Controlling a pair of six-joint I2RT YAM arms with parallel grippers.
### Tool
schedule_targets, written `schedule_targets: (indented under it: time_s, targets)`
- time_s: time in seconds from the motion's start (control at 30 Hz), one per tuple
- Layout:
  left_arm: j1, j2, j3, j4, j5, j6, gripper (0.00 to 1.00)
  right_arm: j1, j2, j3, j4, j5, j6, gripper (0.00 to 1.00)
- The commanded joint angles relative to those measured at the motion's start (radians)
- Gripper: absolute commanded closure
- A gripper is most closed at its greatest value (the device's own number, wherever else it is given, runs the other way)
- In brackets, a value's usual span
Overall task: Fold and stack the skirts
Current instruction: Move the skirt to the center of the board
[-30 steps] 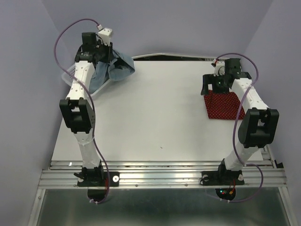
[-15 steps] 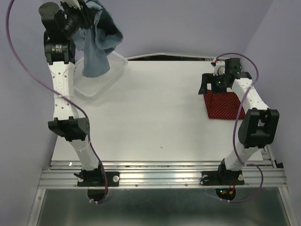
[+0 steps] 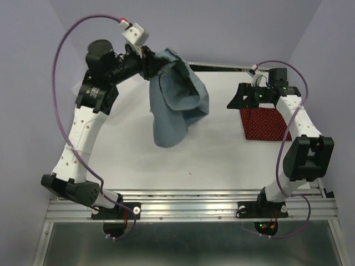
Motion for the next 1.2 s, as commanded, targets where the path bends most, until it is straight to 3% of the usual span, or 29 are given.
schedule_targets:
  time_s: [0.0, 0.17, 0.37, 0.57, 0.67, 0.73, 0.8, 1.0, 1.17]
  targets:
    - [-0.066, 0.092, -0.171, -0.028, 0.029, 0.038, 1.0, 0.008, -0.055, -0.05, 0.01, -0.108, -0.035, 0.08]
    - [-0.089, 0.278, -0.156, -0.124, 0.118, 0.028, 1.0, 0.018, -0.138, -0.157, 0.013, -0.142, -0.123, 0.15]
    - [-0.097, 0.476, -0.115, -0.259, 0.081, 0.094, 1.0, 0.1, -0.196, -0.242, -0.017, -0.001, -0.23, 0.19]
    - [-0.098, 0.521, -0.136, -0.278, -0.039, 0.12, 0.77, 0.263, -0.212, -0.334, 0.05, 0.194, -0.175, 0.21]
    - [-0.091, 0.503, -0.133, -0.276, -0.121, 0.129, 0.57, 0.37, -0.212, -0.37, 0.139, 0.312, -0.129, 0.21]
    - [-0.077, 0.483, -0.135, -0.276, -0.135, 0.137, 0.52, 0.422, -0.199, -0.378, 0.205, 0.374, -0.124, 0.21]
    - [-0.036, 0.446, -0.125, -0.288, -0.14, 0.129, 0.37, 0.488, -0.178, -0.375, 0.265, 0.446, -0.138, 0.21]
    - [0.087, 0.374, -0.127, -0.347, -0.042, 0.138, 0.35, 0.619, -0.129, -0.355, 0.383, 0.634, -0.207, 0.21]
    - [0.125, 0.285, -0.257, -0.359, 0.026, 0.176, 0.34, 0.712, -0.097, -0.349, 0.495, 0.76, -0.345, 0.12]
